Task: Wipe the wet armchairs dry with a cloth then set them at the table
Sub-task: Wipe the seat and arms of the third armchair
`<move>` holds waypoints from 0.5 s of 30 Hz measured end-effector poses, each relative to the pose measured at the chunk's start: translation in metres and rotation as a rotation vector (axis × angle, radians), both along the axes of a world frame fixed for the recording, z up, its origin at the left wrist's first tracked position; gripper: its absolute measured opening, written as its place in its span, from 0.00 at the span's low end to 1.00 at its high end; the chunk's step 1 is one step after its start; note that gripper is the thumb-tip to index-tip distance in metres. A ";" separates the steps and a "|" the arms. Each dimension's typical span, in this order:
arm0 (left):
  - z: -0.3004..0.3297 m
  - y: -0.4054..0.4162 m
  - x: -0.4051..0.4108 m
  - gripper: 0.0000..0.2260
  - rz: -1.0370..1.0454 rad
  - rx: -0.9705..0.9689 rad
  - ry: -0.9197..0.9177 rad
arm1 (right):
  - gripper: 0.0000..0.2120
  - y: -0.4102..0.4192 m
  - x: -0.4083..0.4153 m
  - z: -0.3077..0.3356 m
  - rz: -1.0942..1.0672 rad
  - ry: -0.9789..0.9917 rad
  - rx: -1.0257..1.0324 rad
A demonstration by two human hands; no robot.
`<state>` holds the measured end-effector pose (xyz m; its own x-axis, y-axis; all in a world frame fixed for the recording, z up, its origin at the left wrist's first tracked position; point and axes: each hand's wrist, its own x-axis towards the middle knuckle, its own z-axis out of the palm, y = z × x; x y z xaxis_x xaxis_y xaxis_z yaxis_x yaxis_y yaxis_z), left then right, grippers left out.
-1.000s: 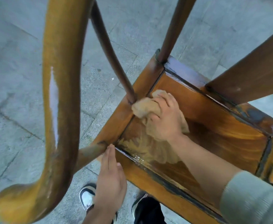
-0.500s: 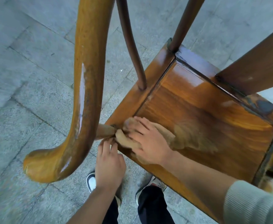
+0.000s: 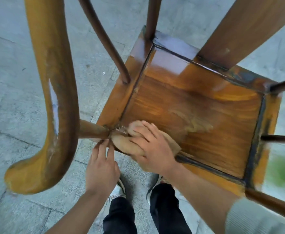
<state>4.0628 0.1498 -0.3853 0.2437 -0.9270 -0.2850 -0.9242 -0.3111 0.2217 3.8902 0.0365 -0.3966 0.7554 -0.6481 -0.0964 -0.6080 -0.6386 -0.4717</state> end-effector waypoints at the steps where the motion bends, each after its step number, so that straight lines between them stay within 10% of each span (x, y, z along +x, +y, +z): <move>1: 0.004 -0.001 -0.002 0.27 -0.007 0.050 0.002 | 0.23 0.004 -0.028 0.002 -0.006 0.031 0.015; 9: 0.014 -0.039 -0.011 0.24 -0.211 -0.061 0.180 | 0.24 -0.031 0.009 0.010 -0.871 0.048 -0.023; 15: 0.005 -0.045 -0.005 0.21 -0.055 -0.008 0.131 | 0.23 -0.015 0.033 -0.011 -0.305 -0.069 -0.144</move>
<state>4.0582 0.1050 -0.3807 0.1534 -0.9403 -0.3039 -0.9027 -0.2584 0.3439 3.9237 0.0215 -0.4080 0.5260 -0.8486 0.0570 -0.7515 -0.4951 -0.4361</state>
